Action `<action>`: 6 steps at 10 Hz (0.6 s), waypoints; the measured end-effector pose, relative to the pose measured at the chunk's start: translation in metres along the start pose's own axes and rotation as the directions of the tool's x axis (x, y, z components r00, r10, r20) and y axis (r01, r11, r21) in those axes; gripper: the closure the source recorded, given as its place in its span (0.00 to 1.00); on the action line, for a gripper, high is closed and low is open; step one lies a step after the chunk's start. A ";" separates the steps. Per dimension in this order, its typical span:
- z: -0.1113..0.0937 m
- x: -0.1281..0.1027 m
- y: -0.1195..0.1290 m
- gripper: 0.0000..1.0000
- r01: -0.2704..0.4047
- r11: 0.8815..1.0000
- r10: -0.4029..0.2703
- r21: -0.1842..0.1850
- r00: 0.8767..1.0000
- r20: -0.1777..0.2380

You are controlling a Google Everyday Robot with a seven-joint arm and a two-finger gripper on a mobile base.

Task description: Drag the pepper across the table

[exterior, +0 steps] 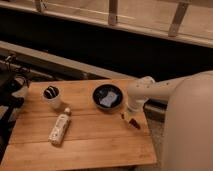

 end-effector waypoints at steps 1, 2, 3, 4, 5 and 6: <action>0.002 0.001 -0.004 0.95 -0.025 1.000 0.025 -0.005 1.000 0.007; 0.002 0.004 -0.014 0.95 -0.044 0.999 0.044 -0.003 0.999 0.014; 0.000 0.006 -0.025 0.95 -0.064 0.998 0.064 -0.004 0.998 0.017; -0.001 0.012 -0.044 0.89 -0.098 0.995 0.098 -0.008 0.995 0.015; -0.001 0.014 -0.049 0.81 -0.110 0.994 0.111 -0.010 0.994 0.014; -0.001 0.016 -0.052 0.71 -0.128 0.992 0.128 -0.015 0.992 0.013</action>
